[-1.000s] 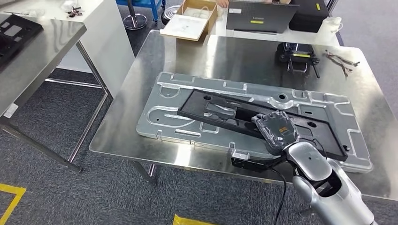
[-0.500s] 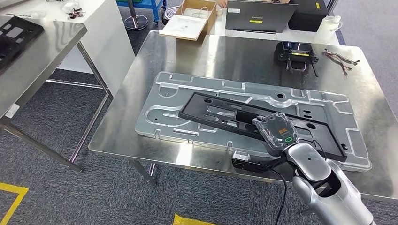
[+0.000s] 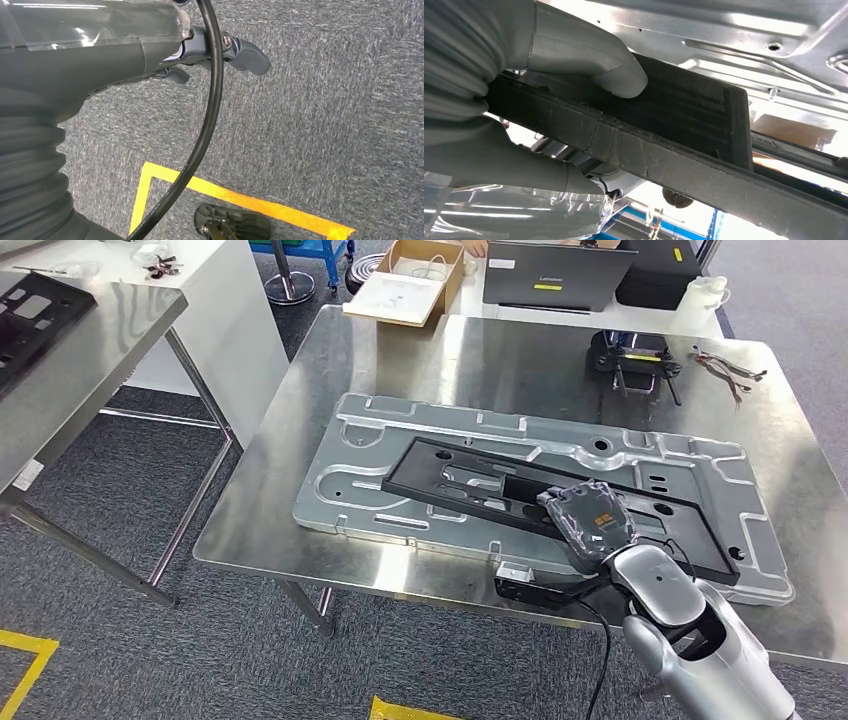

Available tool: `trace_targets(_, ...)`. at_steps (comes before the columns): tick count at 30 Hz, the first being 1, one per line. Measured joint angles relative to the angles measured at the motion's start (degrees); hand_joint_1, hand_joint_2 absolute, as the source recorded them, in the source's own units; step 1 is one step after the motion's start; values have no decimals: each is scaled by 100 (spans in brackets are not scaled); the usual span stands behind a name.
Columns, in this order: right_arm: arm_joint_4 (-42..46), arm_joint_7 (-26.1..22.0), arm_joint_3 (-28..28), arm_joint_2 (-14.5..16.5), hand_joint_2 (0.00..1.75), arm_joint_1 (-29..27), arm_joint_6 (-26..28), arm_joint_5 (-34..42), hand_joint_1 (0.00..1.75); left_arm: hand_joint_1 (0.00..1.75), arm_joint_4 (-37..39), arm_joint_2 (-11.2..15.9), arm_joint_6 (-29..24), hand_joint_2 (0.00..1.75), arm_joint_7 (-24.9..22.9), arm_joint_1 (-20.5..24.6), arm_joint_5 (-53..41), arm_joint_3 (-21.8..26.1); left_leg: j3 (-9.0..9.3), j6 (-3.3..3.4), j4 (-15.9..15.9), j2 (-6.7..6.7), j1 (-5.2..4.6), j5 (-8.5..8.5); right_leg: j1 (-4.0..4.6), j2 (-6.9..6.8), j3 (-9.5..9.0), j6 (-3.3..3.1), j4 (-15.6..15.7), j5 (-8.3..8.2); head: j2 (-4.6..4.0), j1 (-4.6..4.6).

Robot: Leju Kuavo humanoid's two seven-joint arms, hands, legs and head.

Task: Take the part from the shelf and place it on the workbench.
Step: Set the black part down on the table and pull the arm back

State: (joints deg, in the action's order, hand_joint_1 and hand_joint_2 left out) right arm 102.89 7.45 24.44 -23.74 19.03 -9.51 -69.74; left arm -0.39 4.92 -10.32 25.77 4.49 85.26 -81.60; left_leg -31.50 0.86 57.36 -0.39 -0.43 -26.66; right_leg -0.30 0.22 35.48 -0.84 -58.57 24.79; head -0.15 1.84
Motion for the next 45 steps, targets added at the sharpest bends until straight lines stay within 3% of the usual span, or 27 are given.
trace_targets(8, -805, 63, -218, 46, 175, 568, -298, -2, 171, 0, 0, 38, 96, 175, 38, 15, 0, 0, -20, 1, 8, 0, -1, 0, -3, -3, -1, 17, -1, -11, 0, 0)
trace_targets(11, -1360, 19, -153, 220, 175, 929, -478, -150, 171, 0, 0, 60, 74, 175, 82, 41, 0, 14, -17, 0, 11, 1, 0, 3, -2, -2, -2, 21, -1, -15, 0, -1)
trace_targets(16, -2124, -15, -6, 480, 175, 1261, -335, -186, 171, 0, 0, 73, 59, 175, 100, 67, 0, 80, -16, -2, 15, -7, 0, 13, -1, -19, 2, 22, -3, -15, 0, 0)
trace_targets(26, -2489, -38, 128, 528, 175, 1608, -347, -40, 171, 0, 0, 72, 128, 175, 99, 65, 0, 136, -22, -3, 17, -7, 0, 13, -2, -20, 4, 22, -2, -15, 0, -1)
trace_targets(28, -2522, -45, 153, 531, 175, 1627, -346, -19, 171, 0, 0, 77, 132, 175, 101, 64, 0, 136, -33, 26, 24, -8, -14, 8, -21, -22, -7, 51, 32, -35, 0, 0)
trace_targets(30, -2542, -50, 171, 531, 175, 1638, -341, -2, 171, 0, 0, 86, 131, 175, 103, 65, 0, 136, 18, 104, -81, 0, -12, 58, -28, -21, -45, 106, 96, -63, 0, -1)
trace_targets(32, -2553, -62, 180, 531, 175, 1648, -330, 24, 171, 0, 0, 91, 118, 175, 88, 68, 0, 136, 127, 164, -272, 15, 26, 158, -18, -17, 22, 142, -66, 60, 0, -2)
trace_targets(34, -2585, -84, 187, 531, 175, 1634, -295, 65, 171, 0, 0, 91, 101, 175, 48, 66, 0, 136, 174, 167, -344, 22, 54, 194, -43, -15, 334, 181, -695, 381, 0, -2)
trace_targets(36, -2659, -118, 203, 531, 175, 1574, -229, 101, 171, 0, 0, 89, 96, 175, -4, 49, 0, 136, 176, 135, -323, 19, 77, 170, -96, -16, 674, 240, -1332, 578, 0, -2)
trace_targets(37, -2701, -134, 215, 531, 175, 1540, -187, 117, 171, 0, 0, 88, 98, 175, -27, 38, 0, 136, 178, 107, -295, 15, 99, 143, -128, -17, 723, 273, -1390, 521, 0, -2)
trace_targets(38, -2739, -149, 228, 532, 175, 1517, -150, 125, 171, 0, 0, 87, 106, 175, -37, 28, 0, 136, 180, 67, -251, 9, 131, 105, -162, -20, 658, 311, -1223, 362, 0, -2)
trace_targets(40, -2790, -157, 254, 540, 175, 1516, -108, 130, 171, 0, 5, 103, 122, 175, -33, 20, 0, 136, 156, -45, -103, -2, 186, -17, -220, -20, 334, 395, -549, 24, 0, -3)
trace_targets(42, -2816, -145, 276, 550, 175, 1541, -117, 130, 171, 0, 14, 121, 139, 175, -12, 28, 0, 136, 104, -156, 66, -9, 195, -137, -229, 16, 163, 357, -192, -46, 0, 2)
trace_targets(43, -2824, -138, 288, 555, 175, 1551, -125, 130, 171, 0, 18, 132, 150, 175, 9, 29, 0, 136, 82, -175, 111, -12, 187, -174, -218, 36, 164, 311, -201, 2, 0, 3)
trace_targets(45, -2827, -133, 312, 562, 175, 1572, -141, 131, 171, 0, 17, 130, 179, 175, 55, 28, 0, 136, 92, -135, 112, -12, 183, -189, -224, 42, 169, 240, -202, 11, 0, 4)
